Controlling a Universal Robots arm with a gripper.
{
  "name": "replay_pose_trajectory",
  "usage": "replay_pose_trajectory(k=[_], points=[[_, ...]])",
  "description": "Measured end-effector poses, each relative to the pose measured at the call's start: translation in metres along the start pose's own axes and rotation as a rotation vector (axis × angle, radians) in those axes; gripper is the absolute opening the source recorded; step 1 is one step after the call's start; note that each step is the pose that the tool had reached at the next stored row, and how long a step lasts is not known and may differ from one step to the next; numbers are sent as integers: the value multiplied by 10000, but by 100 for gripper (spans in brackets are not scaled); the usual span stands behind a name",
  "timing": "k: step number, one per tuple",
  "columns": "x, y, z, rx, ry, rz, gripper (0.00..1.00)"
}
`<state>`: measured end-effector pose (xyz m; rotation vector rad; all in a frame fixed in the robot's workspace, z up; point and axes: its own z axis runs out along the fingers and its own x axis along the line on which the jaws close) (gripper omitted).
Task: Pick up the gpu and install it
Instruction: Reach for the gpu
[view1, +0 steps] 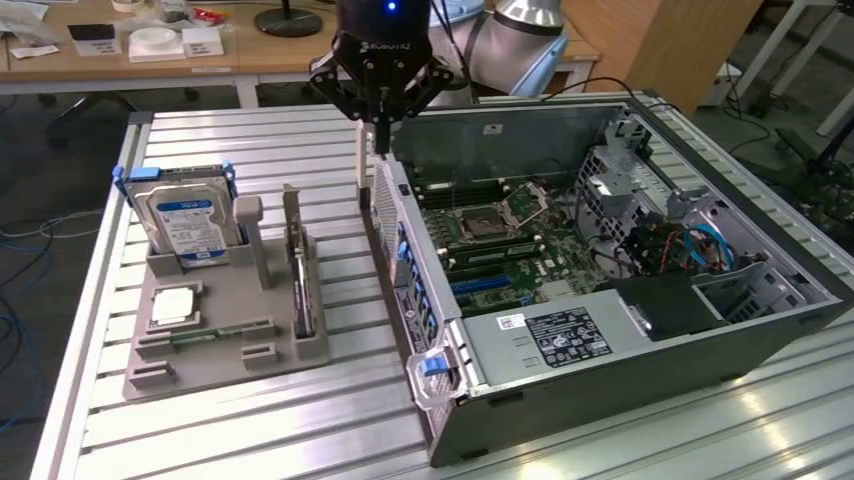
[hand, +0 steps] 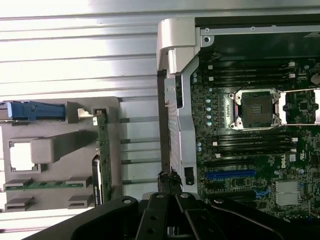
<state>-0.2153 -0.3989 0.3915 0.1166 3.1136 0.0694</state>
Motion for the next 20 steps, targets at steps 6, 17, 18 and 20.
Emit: replay_pose_trajectory(k=[6,17,18,20], points=[[71,-5,0,0,0,-1,11],[197,-15,0,0,0,0,11],[209,-16,0,0,0,0,11],[231,-17,1,0,0,1,11]])
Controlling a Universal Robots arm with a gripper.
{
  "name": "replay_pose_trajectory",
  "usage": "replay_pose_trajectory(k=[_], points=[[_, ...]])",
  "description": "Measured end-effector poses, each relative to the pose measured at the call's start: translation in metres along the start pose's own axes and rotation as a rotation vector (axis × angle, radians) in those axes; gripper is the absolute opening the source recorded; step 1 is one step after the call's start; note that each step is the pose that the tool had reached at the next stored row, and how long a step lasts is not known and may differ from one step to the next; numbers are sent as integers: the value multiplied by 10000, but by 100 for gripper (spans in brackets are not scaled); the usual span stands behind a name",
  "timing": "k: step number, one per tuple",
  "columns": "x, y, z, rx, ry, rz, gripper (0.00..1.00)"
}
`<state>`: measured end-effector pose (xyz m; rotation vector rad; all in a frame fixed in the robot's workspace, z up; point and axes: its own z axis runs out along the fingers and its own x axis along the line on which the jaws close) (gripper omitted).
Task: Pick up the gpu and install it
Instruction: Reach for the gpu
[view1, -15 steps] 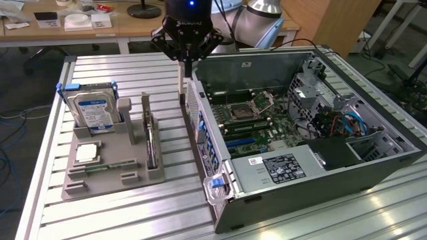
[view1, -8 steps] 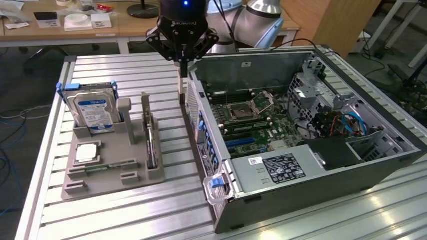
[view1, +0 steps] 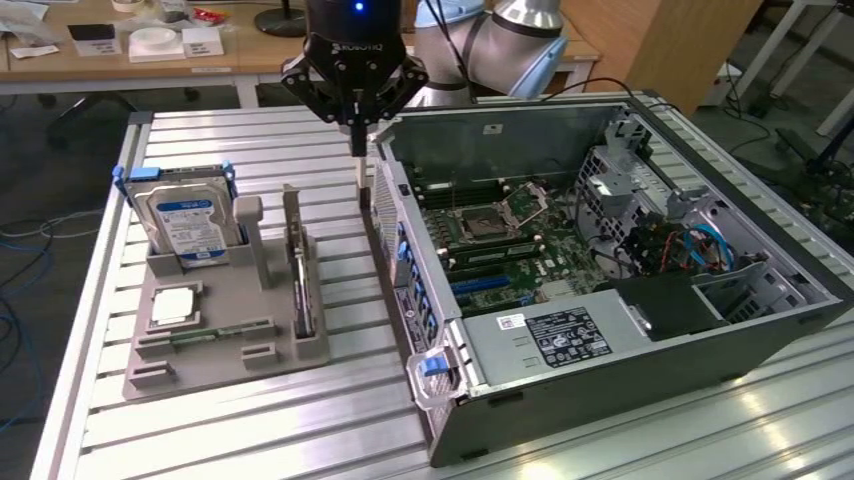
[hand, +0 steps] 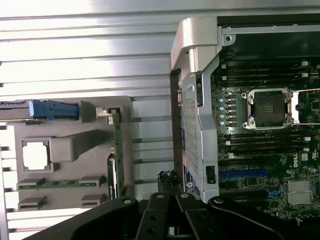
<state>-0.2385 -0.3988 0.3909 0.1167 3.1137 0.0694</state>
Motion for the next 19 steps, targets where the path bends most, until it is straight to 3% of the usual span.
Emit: replay_pose_trajectory(k=[19], points=[[186,-14,1,0,0,0,11]])
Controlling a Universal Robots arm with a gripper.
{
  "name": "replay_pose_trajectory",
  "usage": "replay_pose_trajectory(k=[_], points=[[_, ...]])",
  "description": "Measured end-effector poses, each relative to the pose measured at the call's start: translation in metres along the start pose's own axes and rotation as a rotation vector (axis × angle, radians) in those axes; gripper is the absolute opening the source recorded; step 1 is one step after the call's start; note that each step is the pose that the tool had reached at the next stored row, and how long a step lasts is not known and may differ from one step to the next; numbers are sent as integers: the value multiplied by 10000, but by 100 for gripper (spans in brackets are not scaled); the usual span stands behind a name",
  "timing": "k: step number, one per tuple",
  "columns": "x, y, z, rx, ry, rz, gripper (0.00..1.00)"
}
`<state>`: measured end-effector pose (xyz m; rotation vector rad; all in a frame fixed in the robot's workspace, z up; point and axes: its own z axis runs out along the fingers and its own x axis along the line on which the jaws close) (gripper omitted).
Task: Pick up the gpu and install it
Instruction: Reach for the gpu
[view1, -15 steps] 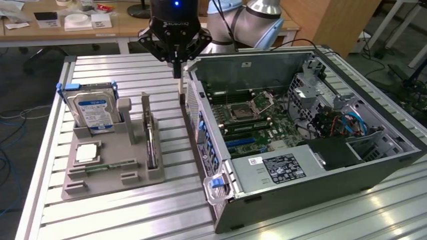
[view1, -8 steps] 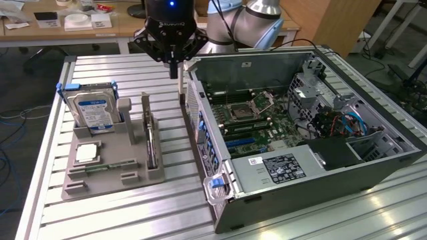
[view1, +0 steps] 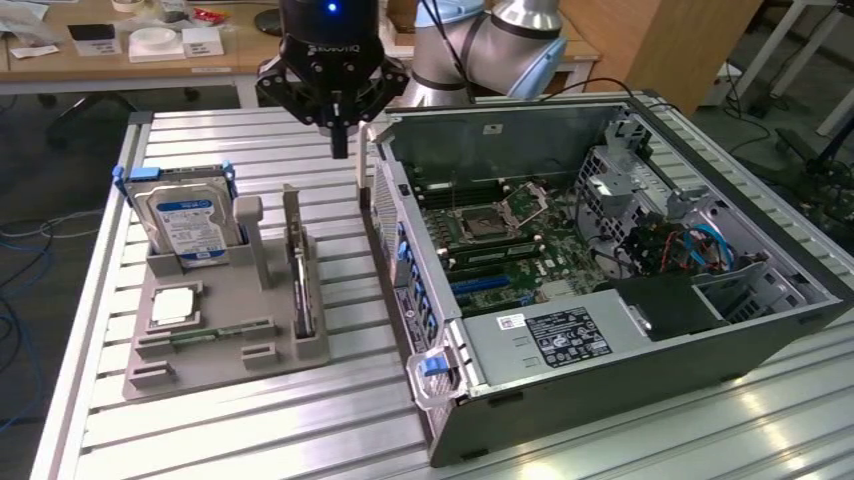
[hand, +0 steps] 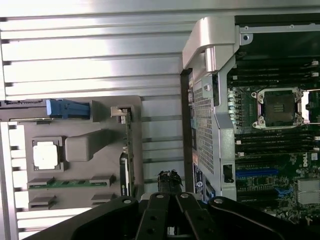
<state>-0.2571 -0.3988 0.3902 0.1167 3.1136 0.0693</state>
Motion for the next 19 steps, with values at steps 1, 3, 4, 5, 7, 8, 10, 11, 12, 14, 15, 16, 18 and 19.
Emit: replay_pose_trajectory(k=[1,3,4,5,7,8,10,11,12,14,15,16,18,19], points=[[9,-1,0,0,0,0,11],[29,-2,0,0,1,0,11],[39,-3,0,0,0,0,11],[49,-4,0,0,0,0,11],[66,-5,1,0,1,-1,11],[75,-6,1,0,1,0,11],[94,-7,1,-1,0,0,11],[104,-8,1,0,1,-1,11],[114,-9,1,0,0,0,11],[133,-10,1,0,1,-1,11],[143,-11,2,0,0,0,11],[152,-12,2,0,0,0,11],[172,-13,2,-1,0,0,11],[182,-14,2,-1,0,0,11]])
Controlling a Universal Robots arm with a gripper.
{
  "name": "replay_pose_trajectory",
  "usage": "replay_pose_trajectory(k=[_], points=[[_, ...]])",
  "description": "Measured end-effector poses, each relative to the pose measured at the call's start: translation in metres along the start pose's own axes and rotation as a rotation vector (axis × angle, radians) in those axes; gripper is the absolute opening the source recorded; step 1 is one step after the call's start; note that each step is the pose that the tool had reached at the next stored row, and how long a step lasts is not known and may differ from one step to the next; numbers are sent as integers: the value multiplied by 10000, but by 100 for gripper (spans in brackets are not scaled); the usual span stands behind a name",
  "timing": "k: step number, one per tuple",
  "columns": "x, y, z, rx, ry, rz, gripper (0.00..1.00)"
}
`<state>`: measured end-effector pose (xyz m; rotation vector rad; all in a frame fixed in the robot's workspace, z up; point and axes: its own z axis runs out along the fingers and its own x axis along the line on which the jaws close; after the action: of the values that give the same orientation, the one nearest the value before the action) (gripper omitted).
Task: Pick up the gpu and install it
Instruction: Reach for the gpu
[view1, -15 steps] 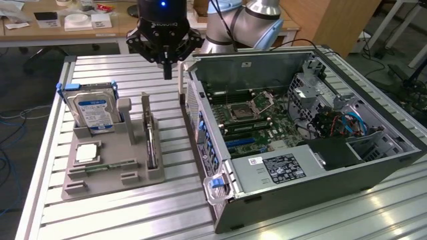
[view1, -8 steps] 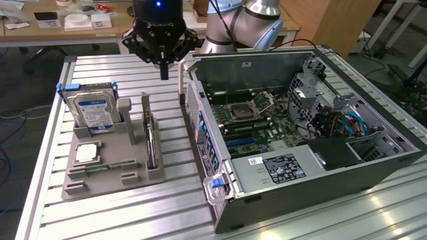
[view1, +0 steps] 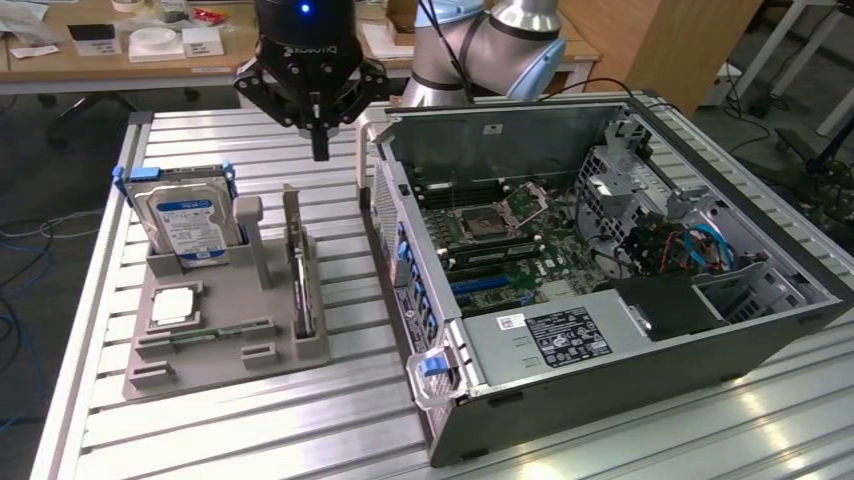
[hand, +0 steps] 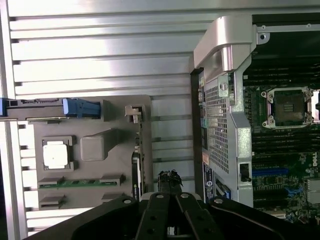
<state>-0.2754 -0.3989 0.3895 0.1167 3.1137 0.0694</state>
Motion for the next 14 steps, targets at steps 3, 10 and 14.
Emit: replay_pose_trajectory(k=[3,10,14], points=[[30,-2,0,0,0,0,11],[82,-6,2,0,0,-1,11],[84,-7,2,0,0,-1,11]])
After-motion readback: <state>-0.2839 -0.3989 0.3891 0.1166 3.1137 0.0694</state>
